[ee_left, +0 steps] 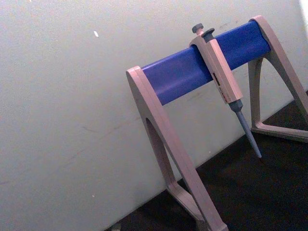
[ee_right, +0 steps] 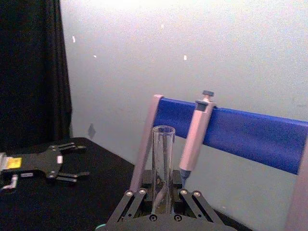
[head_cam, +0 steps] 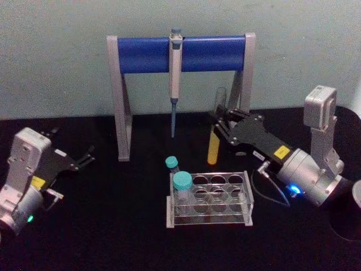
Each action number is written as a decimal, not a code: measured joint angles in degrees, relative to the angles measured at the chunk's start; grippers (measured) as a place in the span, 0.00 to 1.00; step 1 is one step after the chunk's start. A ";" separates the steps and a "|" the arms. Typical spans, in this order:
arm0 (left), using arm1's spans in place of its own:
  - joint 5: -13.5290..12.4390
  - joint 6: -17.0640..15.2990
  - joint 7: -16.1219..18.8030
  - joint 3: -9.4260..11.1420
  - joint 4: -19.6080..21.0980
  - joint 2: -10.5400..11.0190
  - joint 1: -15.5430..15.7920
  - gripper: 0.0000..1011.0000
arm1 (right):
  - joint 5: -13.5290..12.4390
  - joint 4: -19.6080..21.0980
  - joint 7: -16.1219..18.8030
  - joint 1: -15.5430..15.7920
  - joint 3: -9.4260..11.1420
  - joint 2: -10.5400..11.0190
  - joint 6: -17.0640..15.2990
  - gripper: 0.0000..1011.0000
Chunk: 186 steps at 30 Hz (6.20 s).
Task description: Pick up the test tube from the test tube rack, shake it, then place it back into the test tube rack.
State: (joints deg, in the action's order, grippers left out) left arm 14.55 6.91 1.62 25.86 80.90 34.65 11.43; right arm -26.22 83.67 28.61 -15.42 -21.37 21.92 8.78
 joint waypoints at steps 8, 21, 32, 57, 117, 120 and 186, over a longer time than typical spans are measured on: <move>0.00 0.00 0.00 0.00 0.00 0.00 0.00 0.99 | 0.42 -0.01 -0.53 0.19 0.89 0.07 -0.02 0.22; 0.00 0.00 0.00 0.00 0.00 0.00 0.00 0.99 | 0.89 2.10 -1.12 1.76 2.02 0.99 -0.79 0.22; 0.00 0.00 0.00 0.00 0.00 0.00 0.00 0.99 | 0.96 8.18 -1.39 6.52 2.96 3.92 -2.72 0.22; 0.00 0.00 0.00 0.00 0.00 0.00 0.00 0.99 | -0.45 0.35 1.85 0.22 -1.13 -0.31 0.13 0.22; 0.00 0.00 0.00 0.00 0.00 0.00 0.00 0.99 | -1.37 11.01 -0.39 10.27 4.40 4.51 -2.20 0.22; 0.00 0.00 0.00 0.00 0.00 0.00 0.00 0.99 | -1.85 10.35 0.68 9.39 3.23 3.98 -2.13 0.22; 0.00 0.00 0.00 0.00 0.00 0.00 0.00 0.99 | -3.14 2.30 3.30 2.84 1.08 1.33 0.20 0.22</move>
State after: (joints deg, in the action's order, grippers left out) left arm 14.55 6.91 1.62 25.86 80.90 34.64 11.43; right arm -29.36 85.96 31.92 -12.58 -20.29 23.25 8.98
